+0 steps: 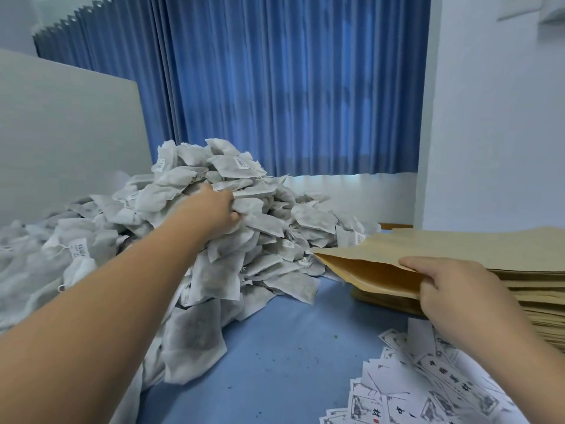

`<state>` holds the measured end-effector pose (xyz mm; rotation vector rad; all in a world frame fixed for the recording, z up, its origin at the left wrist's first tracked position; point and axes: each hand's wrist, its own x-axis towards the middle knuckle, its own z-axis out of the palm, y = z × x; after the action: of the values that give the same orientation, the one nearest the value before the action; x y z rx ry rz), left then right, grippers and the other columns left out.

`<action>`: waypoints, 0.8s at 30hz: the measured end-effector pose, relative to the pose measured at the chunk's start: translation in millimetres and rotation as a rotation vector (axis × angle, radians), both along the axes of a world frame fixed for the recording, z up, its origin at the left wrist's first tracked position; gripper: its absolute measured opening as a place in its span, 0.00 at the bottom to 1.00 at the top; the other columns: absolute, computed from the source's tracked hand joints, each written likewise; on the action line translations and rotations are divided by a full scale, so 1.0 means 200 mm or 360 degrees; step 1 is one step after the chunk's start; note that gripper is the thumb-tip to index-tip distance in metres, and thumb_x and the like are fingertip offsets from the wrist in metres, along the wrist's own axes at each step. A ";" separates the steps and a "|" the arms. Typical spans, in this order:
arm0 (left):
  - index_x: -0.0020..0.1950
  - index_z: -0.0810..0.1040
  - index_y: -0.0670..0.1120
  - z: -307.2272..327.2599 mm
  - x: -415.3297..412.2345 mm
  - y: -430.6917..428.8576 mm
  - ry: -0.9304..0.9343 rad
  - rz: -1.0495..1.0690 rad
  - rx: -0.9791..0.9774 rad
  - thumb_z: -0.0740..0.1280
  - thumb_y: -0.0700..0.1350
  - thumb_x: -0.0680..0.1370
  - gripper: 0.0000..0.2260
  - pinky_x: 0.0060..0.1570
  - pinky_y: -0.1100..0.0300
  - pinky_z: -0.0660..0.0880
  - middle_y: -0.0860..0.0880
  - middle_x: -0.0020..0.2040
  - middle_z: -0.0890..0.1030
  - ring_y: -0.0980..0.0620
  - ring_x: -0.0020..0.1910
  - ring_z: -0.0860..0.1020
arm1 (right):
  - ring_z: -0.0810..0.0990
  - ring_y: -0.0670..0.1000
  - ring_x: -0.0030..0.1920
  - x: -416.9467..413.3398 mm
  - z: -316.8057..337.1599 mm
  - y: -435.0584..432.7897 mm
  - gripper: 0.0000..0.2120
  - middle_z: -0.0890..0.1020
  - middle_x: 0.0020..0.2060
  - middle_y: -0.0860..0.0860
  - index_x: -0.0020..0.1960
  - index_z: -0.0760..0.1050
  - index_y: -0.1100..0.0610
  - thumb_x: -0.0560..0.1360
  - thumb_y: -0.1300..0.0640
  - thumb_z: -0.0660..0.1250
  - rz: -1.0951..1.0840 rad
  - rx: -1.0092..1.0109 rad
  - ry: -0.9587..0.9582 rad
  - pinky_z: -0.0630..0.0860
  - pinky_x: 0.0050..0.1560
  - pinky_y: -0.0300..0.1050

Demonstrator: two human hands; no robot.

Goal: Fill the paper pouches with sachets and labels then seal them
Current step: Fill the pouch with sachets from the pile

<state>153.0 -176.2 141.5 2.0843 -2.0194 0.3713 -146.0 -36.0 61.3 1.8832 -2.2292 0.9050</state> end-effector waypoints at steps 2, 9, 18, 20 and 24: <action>0.67 0.68 0.45 -0.01 -0.01 -0.01 0.0009 0.0010 -0.0033 0.57 0.52 0.78 0.19 0.59 0.46 0.71 0.36 0.65 0.67 0.36 0.59 0.72 | 0.78 0.52 0.45 0.00 0.00 0.01 0.25 0.81 0.59 0.48 0.63 0.76 0.39 0.75 0.62 0.57 -0.0004 0.0000 0.0008 0.75 0.43 0.42; 0.77 0.57 0.50 -0.01 0.01 -0.02 0.0018 0.0047 0.0069 0.62 0.52 0.78 0.29 0.63 0.51 0.65 0.39 0.70 0.68 0.39 0.69 0.65 | 0.79 0.53 0.46 -0.01 0.01 -0.01 0.24 0.81 0.59 0.48 0.62 0.77 0.39 0.75 0.62 0.58 -0.0004 0.0001 0.0012 0.75 0.44 0.43; 0.59 0.74 0.45 -0.09 0.14 -0.06 0.0455 -0.0246 -0.0445 0.70 0.47 0.72 0.17 0.46 0.54 0.69 0.41 0.53 0.78 0.42 0.50 0.74 | 0.79 0.54 0.47 -0.04 -0.01 -0.02 0.24 0.81 0.60 0.48 0.60 0.78 0.40 0.74 0.63 0.58 0.0034 -0.0044 -0.0051 0.76 0.46 0.43; 0.56 0.75 0.44 -0.10 0.14 -0.04 0.0476 -0.0364 -0.0568 0.67 0.40 0.72 0.13 0.43 0.55 0.68 0.42 0.51 0.80 0.43 0.48 0.74 | 0.79 0.54 0.49 -0.04 -0.01 -0.02 0.24 0.80 0.60 0.49 0.60 0.78 0.40 0.74 0.63 0.58 0.0032 -0.0049 -0.0060 0.76 0.47 0.43; 0.54 0.75 0.50 -0.11 0.07 0.09 0.0490 -0.0847 -0.0713 0.70 0.36 0.69 0.17 0.42 0.67 0.64 0.53 0.48 0.76 0.53 0.48 0.72 | 0.77 0.55 0.55 -0.07 0.02 -0.01 0.24 0.81 0.59 0.49 0.60 0.79 0.42 0.73 0.64 0.58 0.0023 -0.0083 -0.0087 0.73 0.52 0.43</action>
<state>167.9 -158.1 119.5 1.2061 -1.9750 0.3379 -160.1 -37.3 64.4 1.8770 -2.2021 1.0185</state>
